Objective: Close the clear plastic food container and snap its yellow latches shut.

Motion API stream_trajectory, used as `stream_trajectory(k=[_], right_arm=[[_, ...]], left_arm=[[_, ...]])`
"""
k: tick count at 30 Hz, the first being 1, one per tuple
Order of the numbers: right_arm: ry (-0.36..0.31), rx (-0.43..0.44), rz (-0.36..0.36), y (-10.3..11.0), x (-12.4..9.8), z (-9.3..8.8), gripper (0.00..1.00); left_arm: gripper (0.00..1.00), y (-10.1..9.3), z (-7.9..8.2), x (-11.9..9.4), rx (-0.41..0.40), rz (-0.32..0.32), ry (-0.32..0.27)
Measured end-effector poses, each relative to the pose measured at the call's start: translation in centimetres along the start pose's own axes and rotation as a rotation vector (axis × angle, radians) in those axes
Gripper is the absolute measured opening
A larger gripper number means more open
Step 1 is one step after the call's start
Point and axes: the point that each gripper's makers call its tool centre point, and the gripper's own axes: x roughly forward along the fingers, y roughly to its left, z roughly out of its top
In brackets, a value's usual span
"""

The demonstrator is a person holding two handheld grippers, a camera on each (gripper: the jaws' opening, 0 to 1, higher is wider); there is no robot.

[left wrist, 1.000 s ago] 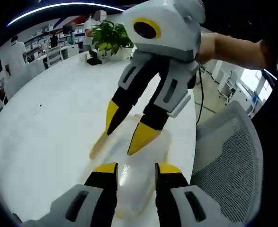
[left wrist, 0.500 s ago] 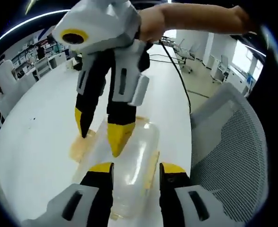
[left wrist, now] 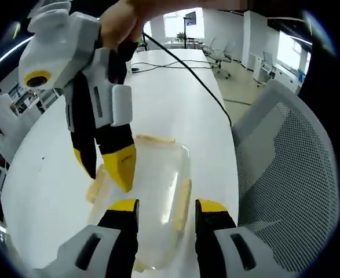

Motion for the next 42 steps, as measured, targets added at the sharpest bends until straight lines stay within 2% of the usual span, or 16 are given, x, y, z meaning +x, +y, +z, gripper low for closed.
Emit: stream_trajectory(k=[10, 18, 20, 24, 30, 39, 40, 41, 42], right_arm=[[0.039, 0.000, 0.049, 0.2, 0.5, -0.4, 0.36], [0.068, 0.000, 0.073, 0.0, 0.9, -0.4, 0.35], [0.093, -0.005, 0.079, -0.1, 1.1, -0.8, 0.35], [0.093, 0.004, 0.097, 0.0, 1.3, -0.6, 0.37], [0.105, -0.002, 0.114, 0.0, 1.4, -0.6, 0.37], [0.145, 0.000, 0.136, 0.2, 1.6, -0.7, 0.33], [0.142, 0.018, 0.137, 0.3, 1.7, -0.7, 0.31], [0.077, 0.055, 0.158, 0.8, 2.5, 0.4, 0.29], [0.125, 0.050, 0.149, 0.5, 2.0, -0.4, 0.29]], left_arm=[[0.32, 0.1, -0.1, 0.1, 0.064, 0.030, -0.004], [0.30, 0.3, -0.2, 0.3, 0.154, 0.059, -0.003], [0.31, 0.3, -0.3, 0.4, 0.174, 0.064, -0.002], [0.31, 0.4, -0.4, 0.4, 0.211, 0.067, 0.002], [0.31, 0.4, -0.5, 0.5, 0.234, 0.065, 0.006], [0.28, 0.5, -0.6, 0.6, 0.226, 0.074, -0.001], [0.26, 0.6, -0.6, 0.6, 0.237, 0.092, -0.005], [0.26, 0.4, 0.0, 0.7, 0.280, 0.086, -0.016], [0.26, 0.3, 0.1, 0.8, 0.258, 0.094, 0.003]])
